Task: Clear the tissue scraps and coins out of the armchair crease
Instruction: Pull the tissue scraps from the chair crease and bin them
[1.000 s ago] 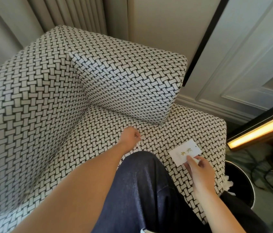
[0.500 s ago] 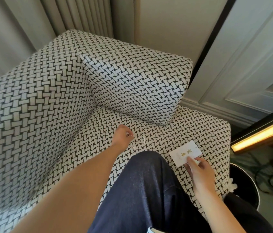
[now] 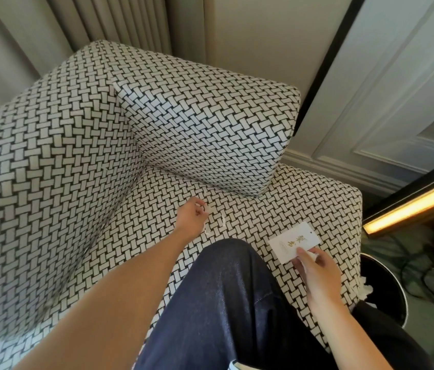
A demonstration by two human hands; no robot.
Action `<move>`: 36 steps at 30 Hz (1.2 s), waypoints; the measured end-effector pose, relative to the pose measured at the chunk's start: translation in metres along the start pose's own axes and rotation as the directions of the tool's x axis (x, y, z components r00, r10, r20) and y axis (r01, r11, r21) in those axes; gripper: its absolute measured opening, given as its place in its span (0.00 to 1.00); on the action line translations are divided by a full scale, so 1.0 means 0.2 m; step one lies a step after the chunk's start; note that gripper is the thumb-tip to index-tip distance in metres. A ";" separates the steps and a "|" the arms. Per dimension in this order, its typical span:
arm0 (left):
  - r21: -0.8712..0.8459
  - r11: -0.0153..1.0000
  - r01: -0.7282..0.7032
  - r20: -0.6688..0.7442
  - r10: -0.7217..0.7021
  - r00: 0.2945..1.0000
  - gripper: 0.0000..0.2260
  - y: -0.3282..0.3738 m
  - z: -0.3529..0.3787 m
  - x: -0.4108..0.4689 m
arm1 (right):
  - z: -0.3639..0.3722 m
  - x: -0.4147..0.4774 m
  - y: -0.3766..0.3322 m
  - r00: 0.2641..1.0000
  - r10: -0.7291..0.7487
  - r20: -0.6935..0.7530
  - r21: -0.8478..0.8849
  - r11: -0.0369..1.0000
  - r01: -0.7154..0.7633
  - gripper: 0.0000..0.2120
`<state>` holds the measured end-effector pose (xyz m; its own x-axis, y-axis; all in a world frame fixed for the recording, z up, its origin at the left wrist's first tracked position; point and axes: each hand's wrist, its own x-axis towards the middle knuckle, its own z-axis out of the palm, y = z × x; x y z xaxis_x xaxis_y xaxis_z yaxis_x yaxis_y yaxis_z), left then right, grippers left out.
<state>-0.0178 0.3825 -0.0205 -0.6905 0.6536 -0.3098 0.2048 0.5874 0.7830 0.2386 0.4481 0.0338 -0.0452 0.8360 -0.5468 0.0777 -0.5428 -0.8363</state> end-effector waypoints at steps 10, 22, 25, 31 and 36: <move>0.415 0.787 -0.457 0.361 0.319 0.876 0.07 -0.09 -0.04 -0.08 | -0.02 -0.02 -0.01 1.000 -0.009 -0.004 0.008 1.000 0.009 0.06; 0.437 0.731 -0.525 0.413 0.356 0.838 0.06 0.09 0.01 -0.01 | -0.06 0.01 -0.02 1.000 0.004 -0.007 0.069 0.998 -0.003 0.10; 0.448 0.743 -0.497 0.422 0.314 0.850 0.09 0.13 0.07 0.00 | -0.08 0.02 -0.02 1.000 0.015 -0.014 0.095 0.995 -0.014 0.11; 0.578 0.726 -0.372 0.346 0.194 0.918 0.08 0.12 0.13 0.01 | -0.17 0.08 0.01 0.994 0.090 -0.062 0.178 0.981 -0.078 0.13; 0.593 0.762 -0.262 0.261 0.126 0.957 0.08 0.16 0.16 0.02 | -0.30 0.11 -0.02 0.992 0.109 -0.060 0.262 0.961 -0.089 0.05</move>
<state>0.0071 0.4192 -0.0142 -0.4542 0.8239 -0.3389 0.7479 0.5594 0.3575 0.2973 0.4745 0.0277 0.0233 0.7754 -0.6310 -0.1822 -0.6173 -0.7653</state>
